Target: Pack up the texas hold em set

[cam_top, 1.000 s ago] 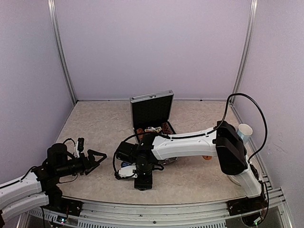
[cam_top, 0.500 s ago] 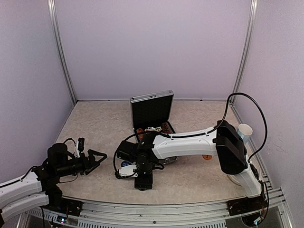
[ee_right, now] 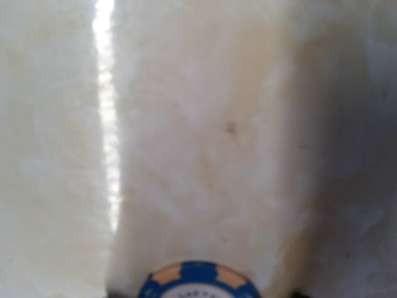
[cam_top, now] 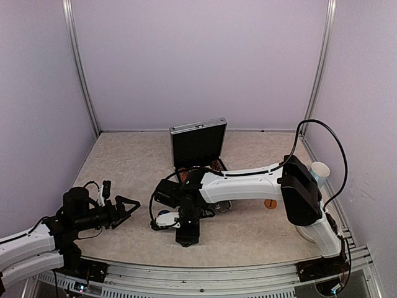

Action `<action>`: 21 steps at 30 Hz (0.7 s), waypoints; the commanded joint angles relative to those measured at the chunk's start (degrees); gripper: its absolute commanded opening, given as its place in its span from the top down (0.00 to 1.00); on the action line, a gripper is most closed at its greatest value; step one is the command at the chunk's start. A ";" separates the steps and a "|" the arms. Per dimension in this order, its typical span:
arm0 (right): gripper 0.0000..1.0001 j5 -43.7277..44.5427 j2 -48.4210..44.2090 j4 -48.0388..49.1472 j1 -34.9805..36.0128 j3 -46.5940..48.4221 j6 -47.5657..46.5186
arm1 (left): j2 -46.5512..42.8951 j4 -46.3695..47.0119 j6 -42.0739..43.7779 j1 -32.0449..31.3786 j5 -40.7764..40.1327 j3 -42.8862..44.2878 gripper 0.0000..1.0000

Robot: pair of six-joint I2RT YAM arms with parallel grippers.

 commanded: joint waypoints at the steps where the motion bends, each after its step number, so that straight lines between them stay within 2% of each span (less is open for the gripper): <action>1: 0.40 -1.81 7.06 -2.92 -0.45 -2.68 0.55 | -0.16 1.12 1.13 0.45 0.61 0.13 0.01; 9: 0.49 0.81 5.58 -2.38 -0.45 -0.98 0.90 | -0.82 0.90 0.93 0.45 0.64 -0.13 0.01; 21: 0.49 4.08 -2.03 1.40 -0.40 -0.37 1.27 | 0.27 2.78 0.54 0.49 1.49 -1.73 0.01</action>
